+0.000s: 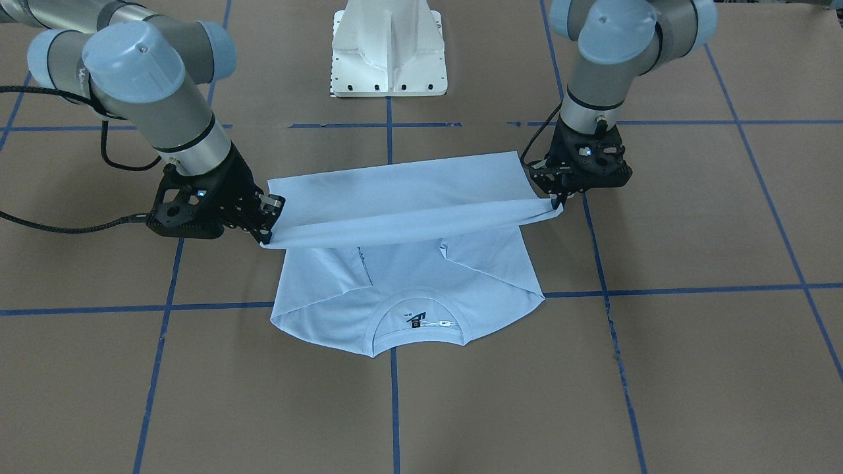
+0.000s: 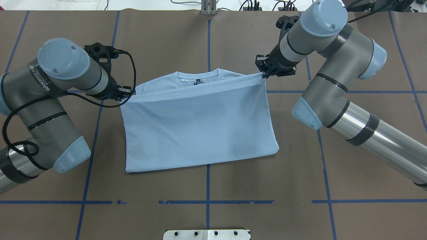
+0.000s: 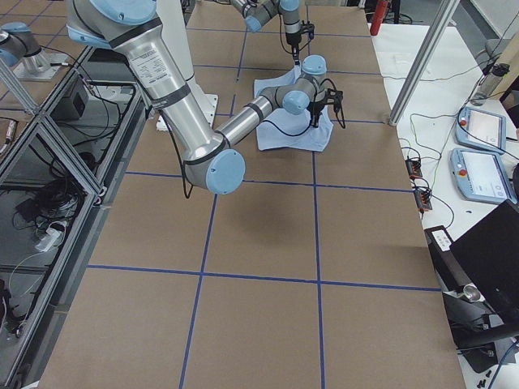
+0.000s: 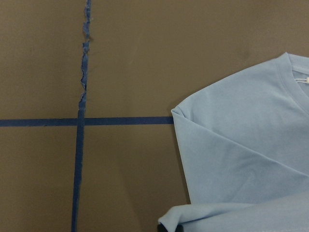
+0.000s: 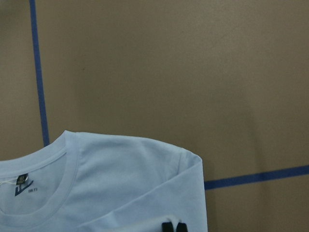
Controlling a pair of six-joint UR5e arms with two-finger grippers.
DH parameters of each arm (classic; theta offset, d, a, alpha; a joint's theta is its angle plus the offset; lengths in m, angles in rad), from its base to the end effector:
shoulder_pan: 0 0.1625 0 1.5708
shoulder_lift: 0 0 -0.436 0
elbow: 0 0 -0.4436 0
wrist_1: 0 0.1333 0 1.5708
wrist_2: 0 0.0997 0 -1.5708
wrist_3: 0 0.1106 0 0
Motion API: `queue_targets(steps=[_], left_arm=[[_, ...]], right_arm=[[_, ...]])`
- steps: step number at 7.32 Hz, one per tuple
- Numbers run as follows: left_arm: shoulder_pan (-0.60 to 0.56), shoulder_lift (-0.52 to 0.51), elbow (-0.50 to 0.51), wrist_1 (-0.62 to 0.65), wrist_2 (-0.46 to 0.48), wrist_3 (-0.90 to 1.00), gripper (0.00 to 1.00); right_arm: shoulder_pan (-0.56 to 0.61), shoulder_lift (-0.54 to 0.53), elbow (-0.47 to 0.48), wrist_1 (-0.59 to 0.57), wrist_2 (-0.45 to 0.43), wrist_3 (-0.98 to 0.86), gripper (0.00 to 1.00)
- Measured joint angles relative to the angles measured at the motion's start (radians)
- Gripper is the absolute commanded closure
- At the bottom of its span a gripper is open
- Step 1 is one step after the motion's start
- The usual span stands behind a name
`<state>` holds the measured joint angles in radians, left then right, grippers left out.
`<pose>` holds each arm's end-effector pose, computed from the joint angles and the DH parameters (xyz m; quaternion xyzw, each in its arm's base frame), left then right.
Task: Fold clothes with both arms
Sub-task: 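Lift the hem with both grippers and fold it toward the collar, then open both grippers at the collar and lift them away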
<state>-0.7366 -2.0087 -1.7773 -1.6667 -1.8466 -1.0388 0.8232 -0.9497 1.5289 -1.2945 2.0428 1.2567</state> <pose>0.4380 -0.5365 0.3022 0.1091 0.3646 -0.0448 0.9237 -0.4590 -0.6172 0.2636 0.0379 -0.4544 0.1289 0.8806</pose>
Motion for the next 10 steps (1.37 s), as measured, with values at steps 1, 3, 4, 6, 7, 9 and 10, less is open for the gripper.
queue_targets(steps=[1,3,4,6,7,9,10], left_arm=[[-0.01,-0.023,0.072,-0.054,0.001,0.0,1.0],[-0.026,-0.077,0.199,-0.134,0.001,-0.004,1.0],[-0.029,-0.097,0.239,-0.151,0.001,-0.007,1.0],[-0.029,-0.112,0.262,-0.16,0.001,-0.011,1.0],[-0.029,-0.114,0.264,-0.16,0.001,-0.012,1.0],[-0.029,-0.116,0.265,-0.161,0.001,-0.013,0.93],[-0.03,-0.118,0.266,-0.161,0.001,-0.014,0.57]], right_arm=[[0.004,0.029,-0.074,0.04,-0.001,0.0,1.0],[0.006,0.049,-0.137,0.064,-0.005,-0.003,1.0],[0.004,0.053,-0.145,0.066,-0.006,-0.003,1.0],[0.0,0.057,-0.152,0.068,-0.008,-0.004,1.0],[-0.001,0.057,-0.157,0.07,-0.01,-0.004,1.0],[-0.002,0.057,-0.163,0.078,-0.013,-0.003,0.59],[-0.002,0.057,-0.164,0.08,-0.013,-0.003,0.26]])
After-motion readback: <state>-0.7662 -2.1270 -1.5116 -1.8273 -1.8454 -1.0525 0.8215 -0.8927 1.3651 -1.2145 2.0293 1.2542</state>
